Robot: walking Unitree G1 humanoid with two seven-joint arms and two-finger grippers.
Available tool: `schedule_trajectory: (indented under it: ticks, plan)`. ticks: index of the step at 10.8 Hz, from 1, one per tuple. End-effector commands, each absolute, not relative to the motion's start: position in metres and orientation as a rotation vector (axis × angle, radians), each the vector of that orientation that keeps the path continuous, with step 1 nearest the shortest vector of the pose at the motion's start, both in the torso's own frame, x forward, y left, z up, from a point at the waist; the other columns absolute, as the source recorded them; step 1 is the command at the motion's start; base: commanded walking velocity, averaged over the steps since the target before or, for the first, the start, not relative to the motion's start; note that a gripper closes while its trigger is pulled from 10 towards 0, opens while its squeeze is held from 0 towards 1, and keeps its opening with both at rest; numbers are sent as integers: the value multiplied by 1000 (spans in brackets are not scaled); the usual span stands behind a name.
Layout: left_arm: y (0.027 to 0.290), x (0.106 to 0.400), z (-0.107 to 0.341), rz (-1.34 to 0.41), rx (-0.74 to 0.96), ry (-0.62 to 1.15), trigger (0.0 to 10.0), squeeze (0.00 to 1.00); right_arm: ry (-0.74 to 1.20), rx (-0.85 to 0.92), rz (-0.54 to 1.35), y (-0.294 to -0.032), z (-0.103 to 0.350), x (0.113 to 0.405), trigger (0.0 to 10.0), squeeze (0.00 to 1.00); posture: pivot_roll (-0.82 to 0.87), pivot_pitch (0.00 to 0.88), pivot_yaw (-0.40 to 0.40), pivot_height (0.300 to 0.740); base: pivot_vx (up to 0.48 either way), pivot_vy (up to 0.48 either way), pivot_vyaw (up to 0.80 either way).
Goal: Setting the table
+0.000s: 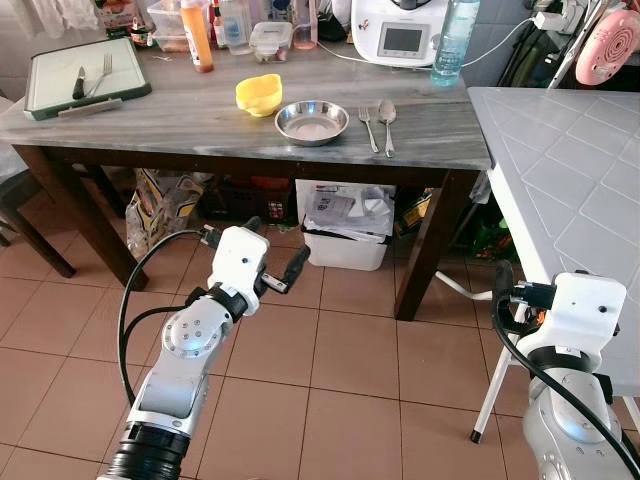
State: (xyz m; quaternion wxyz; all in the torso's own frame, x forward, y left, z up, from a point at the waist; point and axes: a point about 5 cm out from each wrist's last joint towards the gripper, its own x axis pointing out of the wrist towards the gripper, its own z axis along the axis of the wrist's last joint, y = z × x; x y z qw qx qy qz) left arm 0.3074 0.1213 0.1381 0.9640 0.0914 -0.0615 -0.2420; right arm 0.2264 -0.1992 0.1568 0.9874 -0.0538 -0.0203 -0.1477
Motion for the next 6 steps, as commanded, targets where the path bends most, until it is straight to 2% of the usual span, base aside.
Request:
schedule_trajectory:
  ticks: [1, 3, 5, 6]
  plan:
    - [119, 309, 142, -499, 182, -140, 10000, 0, -42, -107, -284, -197, 156, 228, 10000, 1000, 106, 97, 7, 740, 0, 0, 0]
    - [119, 306, 140, -513, 176, -132, 10000, 0, -39, -105, -285, -197, 156, 227, 10000, 1000, 105, 102, 7, 740, 0, 0, 0]
    - [120, 309, 141, -504, 174, -132, 10000, 0, -31, -104, -282, -196, 155, 227, 10000, 1000, 104, 104, 7, 740, 0, 0, -744]
    - [117, 308, 140, -506, 178, -135, 10000, 0, -33, -104, -282, -196, 155, 227, 10000, 1000, 104, 104, 7, 740, 0, 0, 0]
